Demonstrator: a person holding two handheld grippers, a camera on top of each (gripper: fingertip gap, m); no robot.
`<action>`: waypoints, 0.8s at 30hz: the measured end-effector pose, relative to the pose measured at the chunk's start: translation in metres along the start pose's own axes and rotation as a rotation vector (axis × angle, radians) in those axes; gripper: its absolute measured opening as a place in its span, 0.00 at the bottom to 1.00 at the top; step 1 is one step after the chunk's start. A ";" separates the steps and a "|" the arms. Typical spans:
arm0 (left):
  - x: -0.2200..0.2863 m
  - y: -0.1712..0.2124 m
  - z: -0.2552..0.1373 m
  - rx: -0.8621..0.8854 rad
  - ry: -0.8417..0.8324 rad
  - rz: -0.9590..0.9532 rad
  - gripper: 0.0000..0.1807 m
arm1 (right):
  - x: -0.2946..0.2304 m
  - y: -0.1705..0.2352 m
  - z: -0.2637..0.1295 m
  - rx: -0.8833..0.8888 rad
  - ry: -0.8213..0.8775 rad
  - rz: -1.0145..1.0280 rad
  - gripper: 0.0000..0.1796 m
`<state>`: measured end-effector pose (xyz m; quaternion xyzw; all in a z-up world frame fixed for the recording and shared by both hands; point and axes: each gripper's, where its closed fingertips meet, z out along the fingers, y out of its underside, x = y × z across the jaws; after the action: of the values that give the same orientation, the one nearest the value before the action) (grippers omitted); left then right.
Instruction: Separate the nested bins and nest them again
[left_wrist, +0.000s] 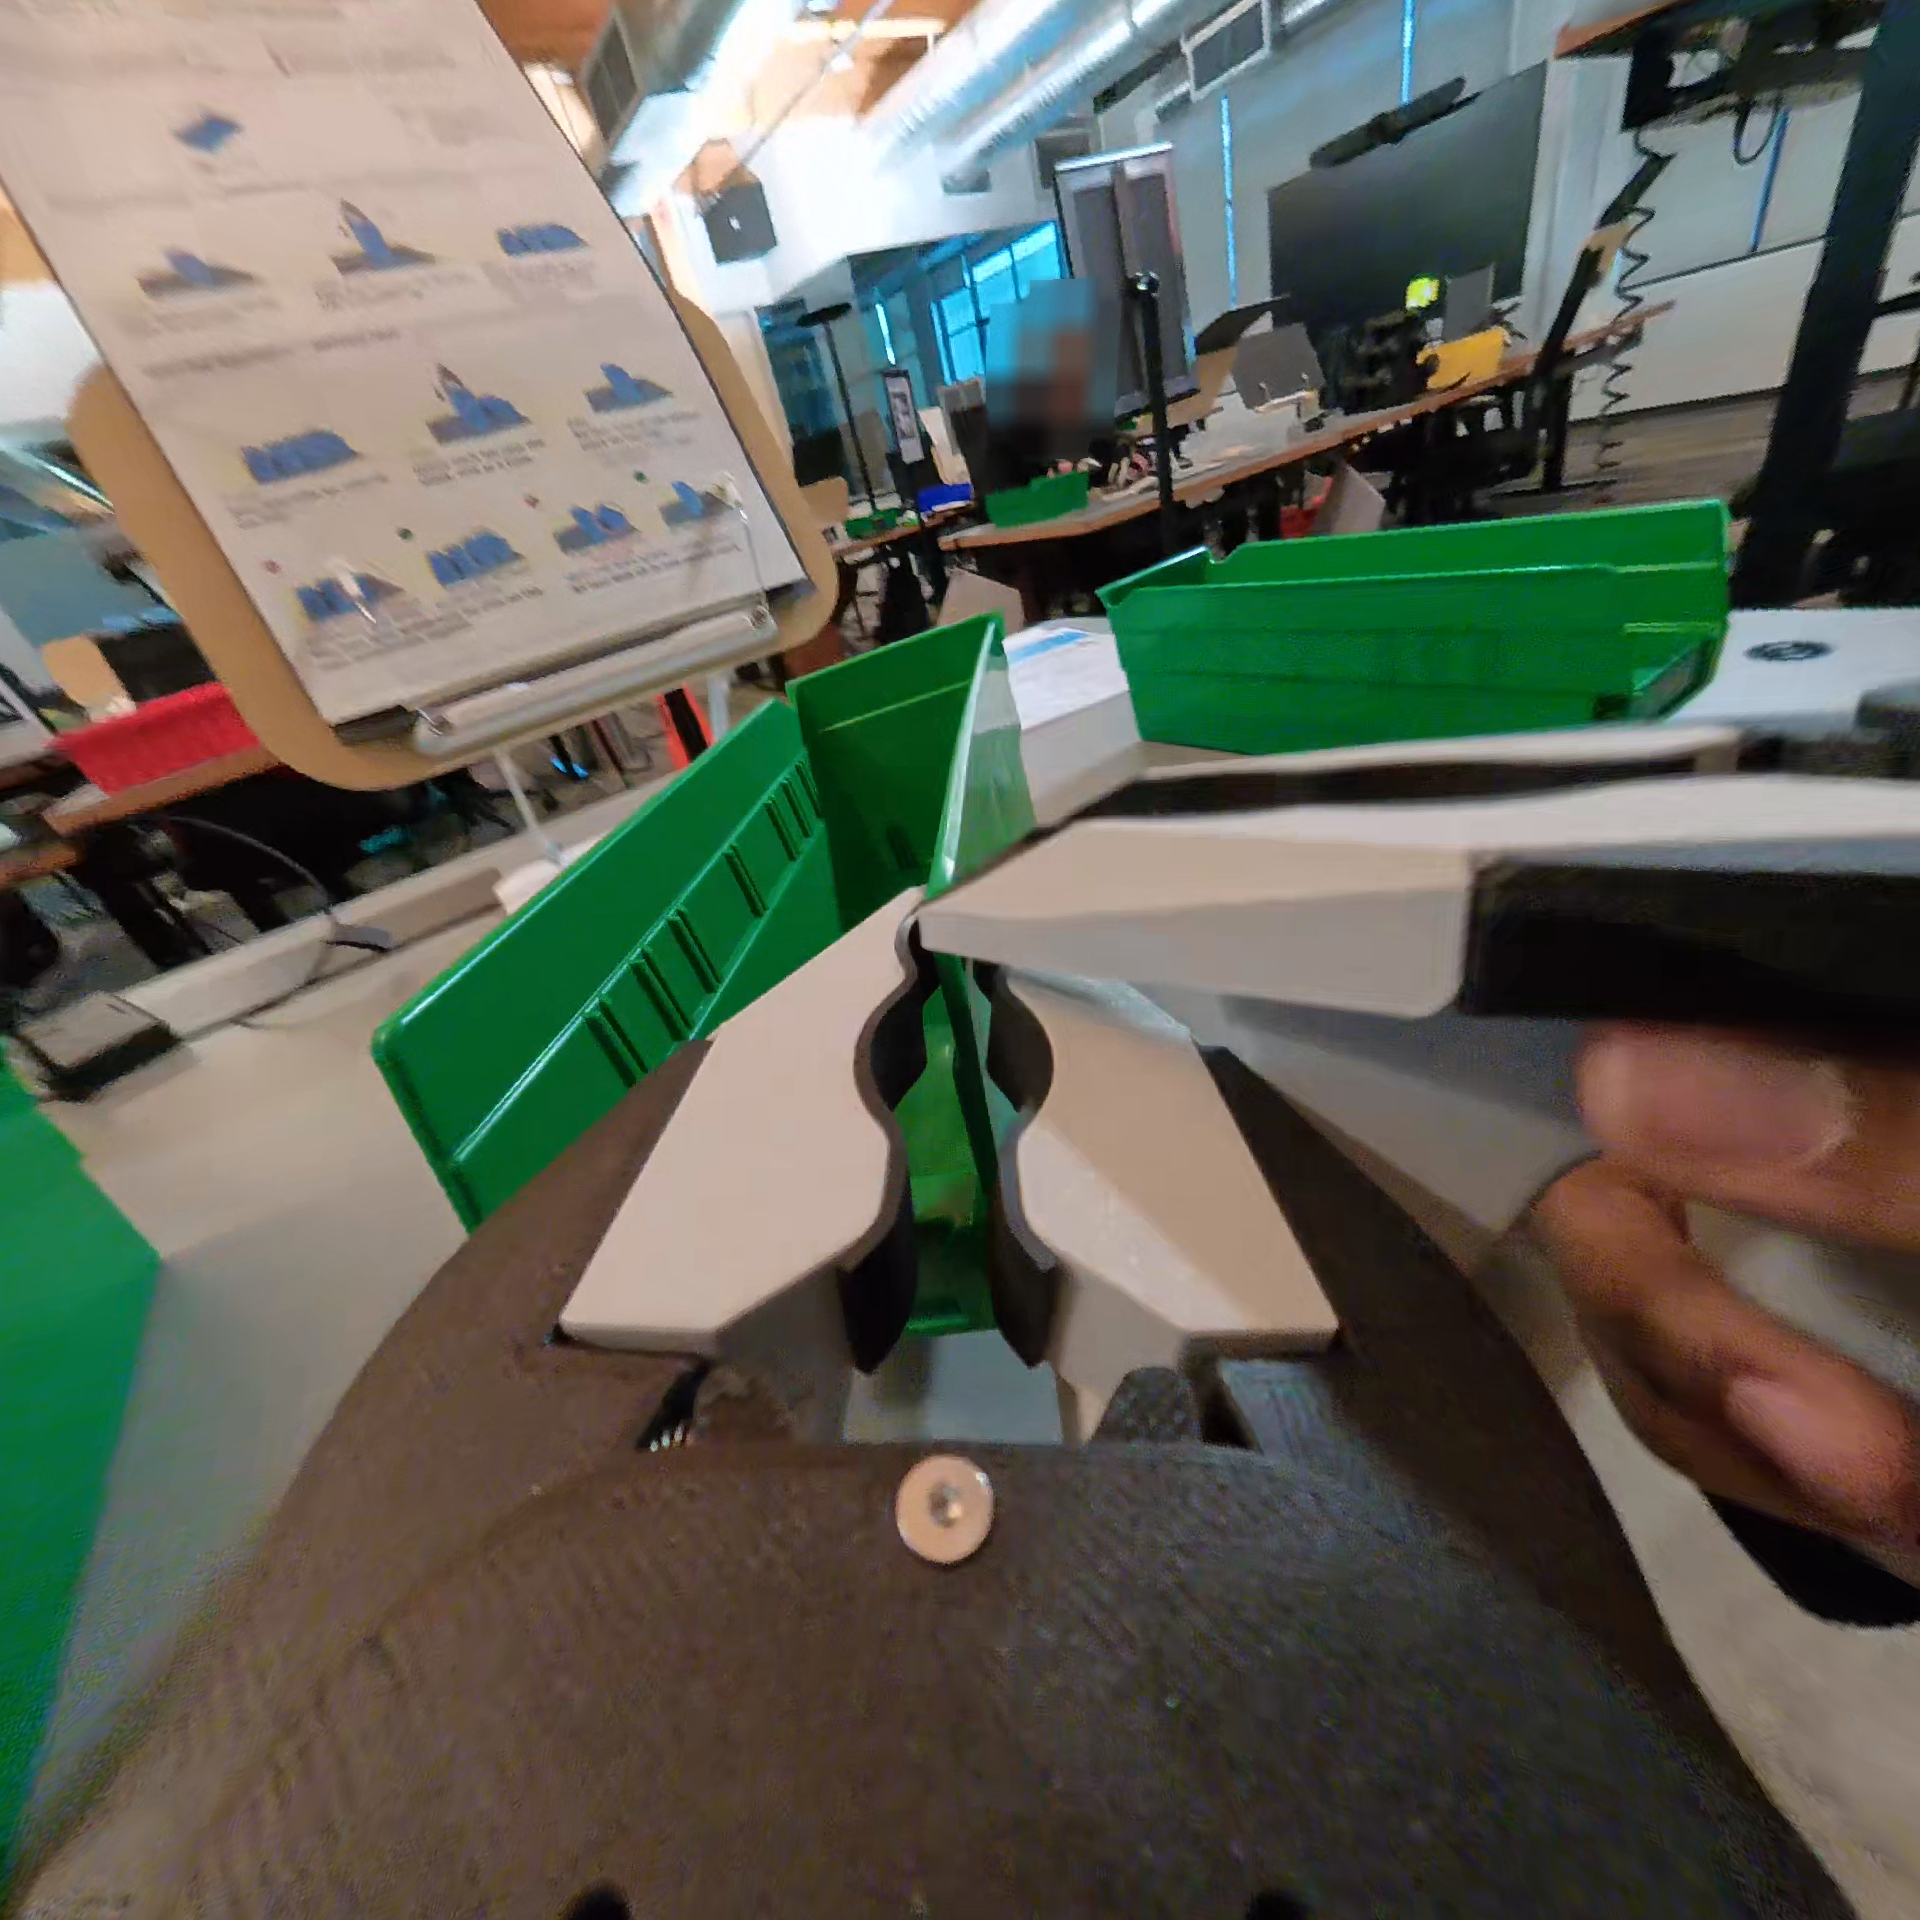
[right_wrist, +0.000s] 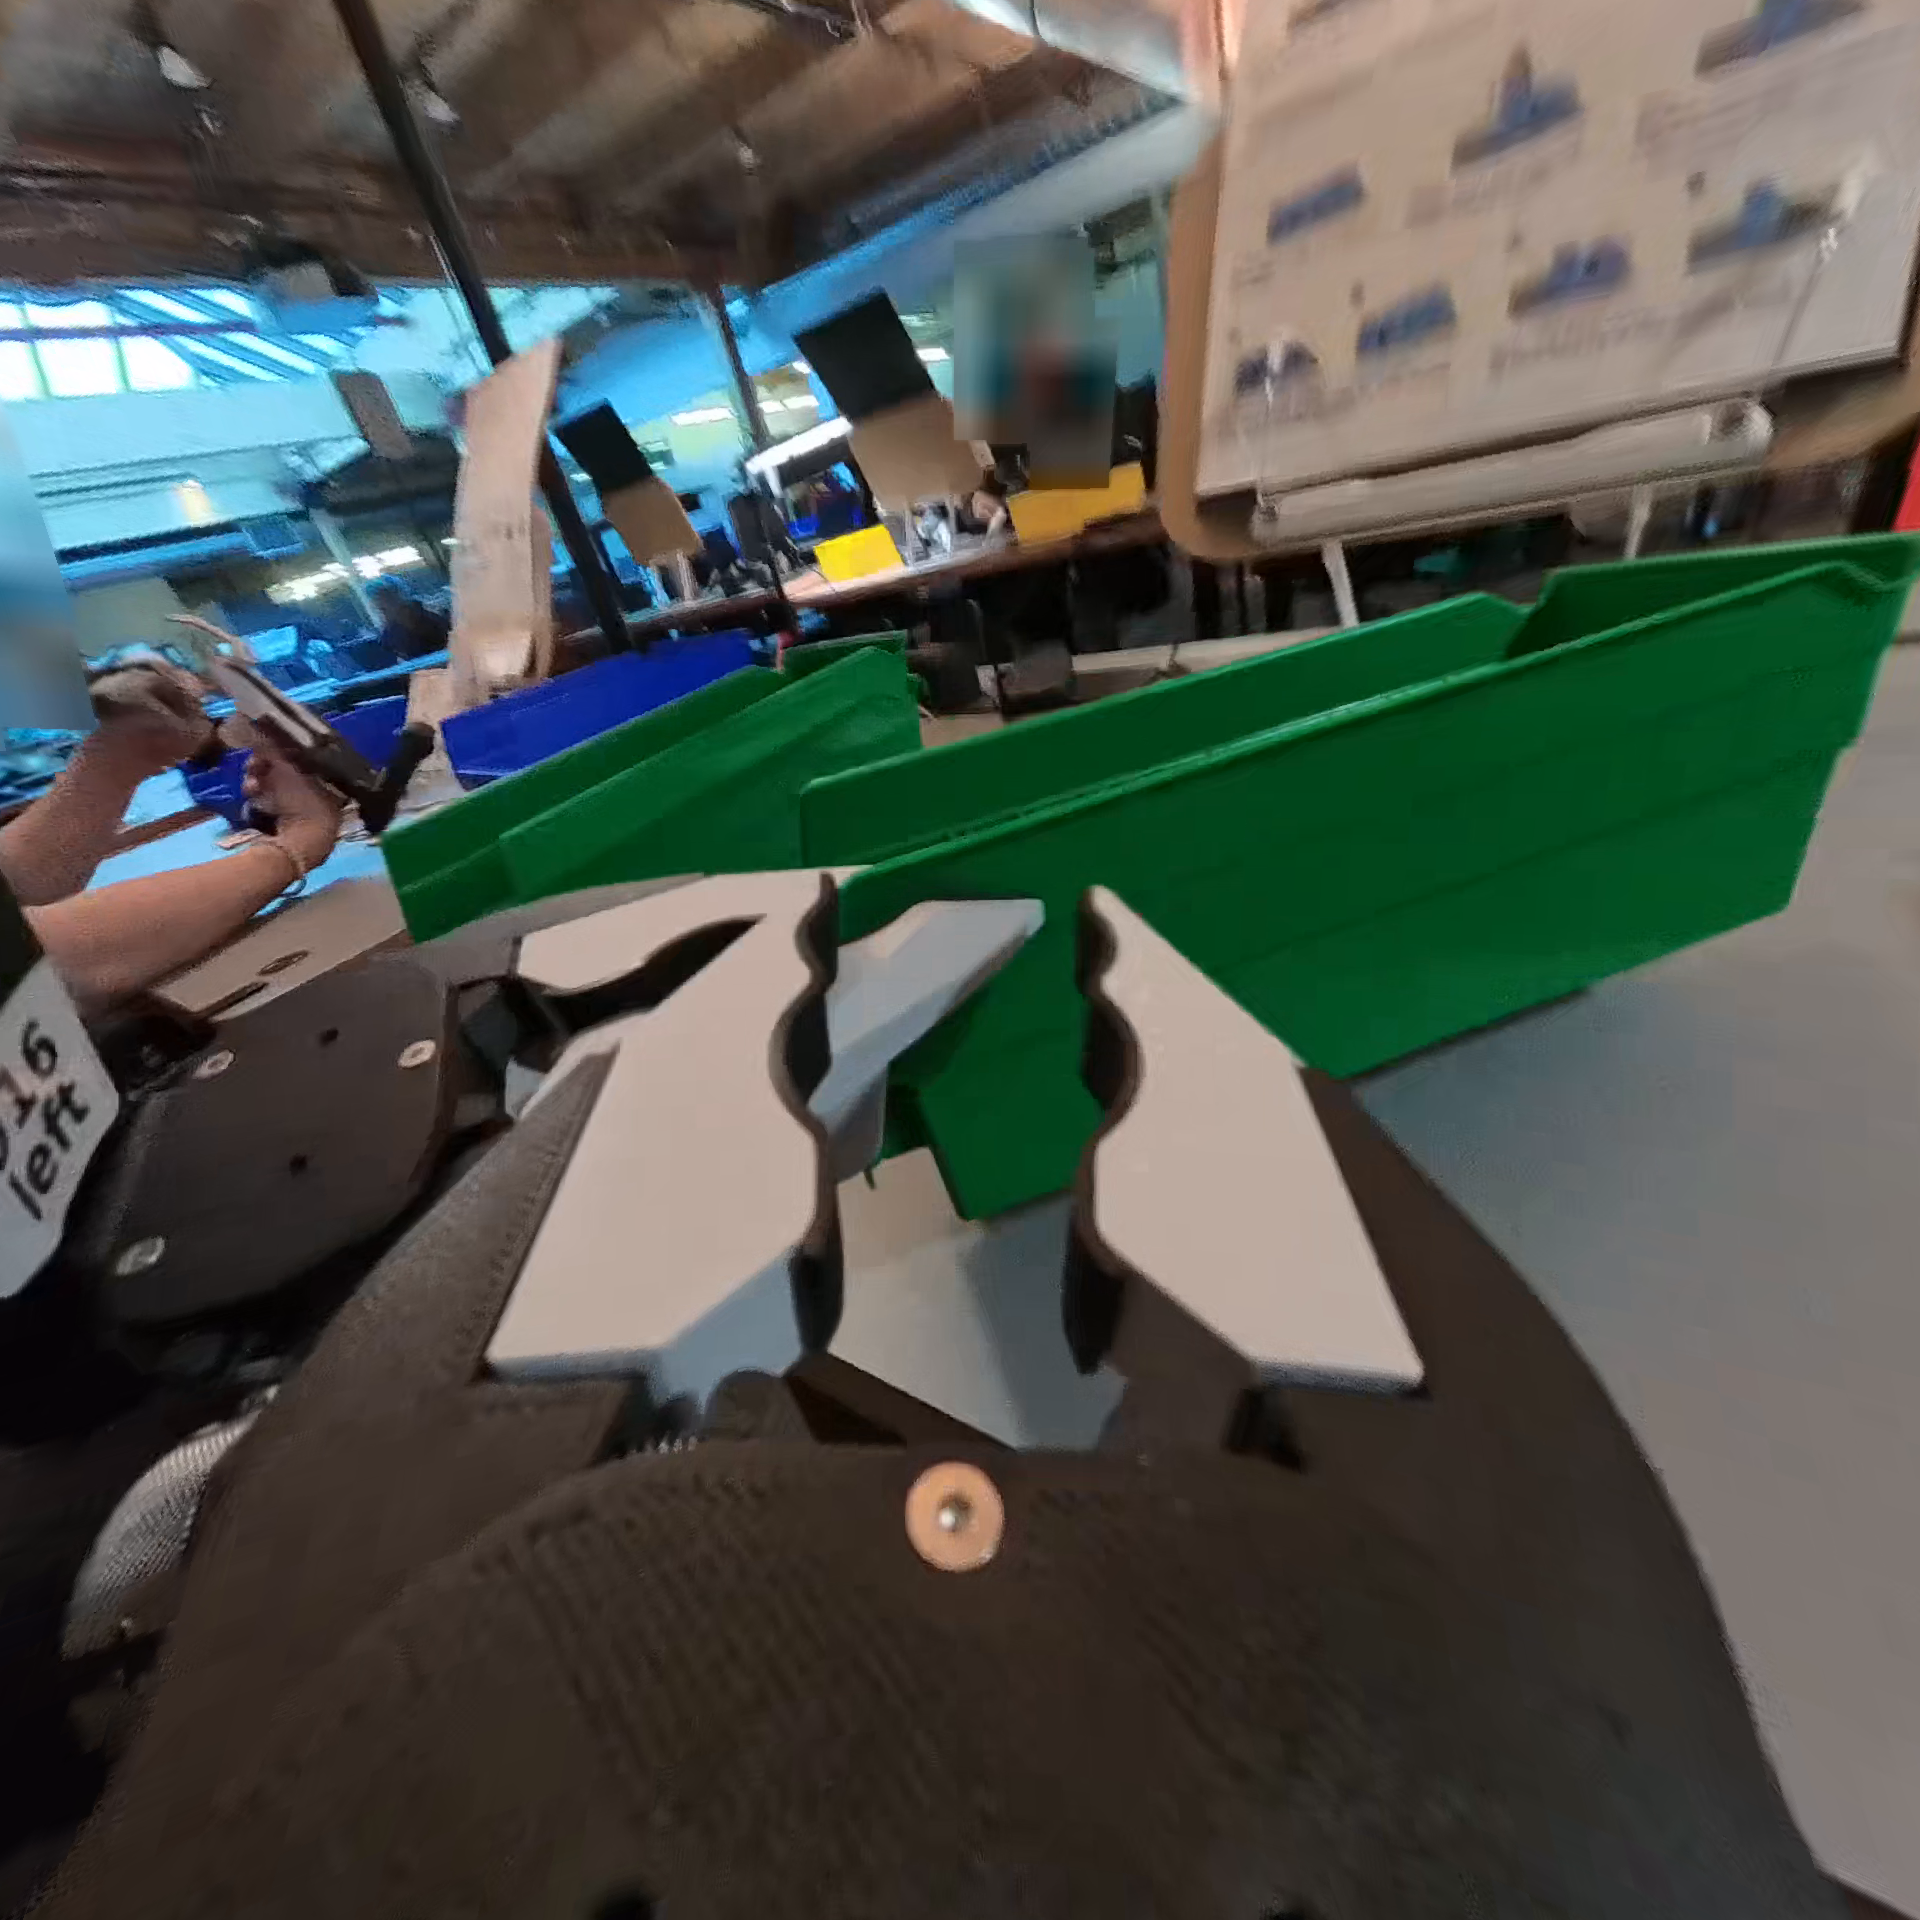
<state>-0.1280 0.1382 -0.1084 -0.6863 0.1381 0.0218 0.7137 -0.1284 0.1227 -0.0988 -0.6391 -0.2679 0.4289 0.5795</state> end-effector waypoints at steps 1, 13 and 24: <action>0.002 0.004 0.003 -0.012 0.017 -0.042 0.00 | 0.006 0.003 0.000 -0.005 0.018 0.017 0.28; 0.042 0.013 0.004 -0.077 0.251 -0.157 0.05 | 0.040 0.012 -0.012 -0.095 0.015 -0.002 0.44; -0.084 0.011 -0.011 0.039 -0.099 -0.371 0.33 | 0.022 0.039 -0.011 -0.202 0.042 -0.004 0.42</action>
<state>-0.2127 0.1414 -0.1006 -0.6840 -0.0256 -0.0790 0.7248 -0.1139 0.1285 -0.1426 -0.7026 -0.2990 0.3848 0.5185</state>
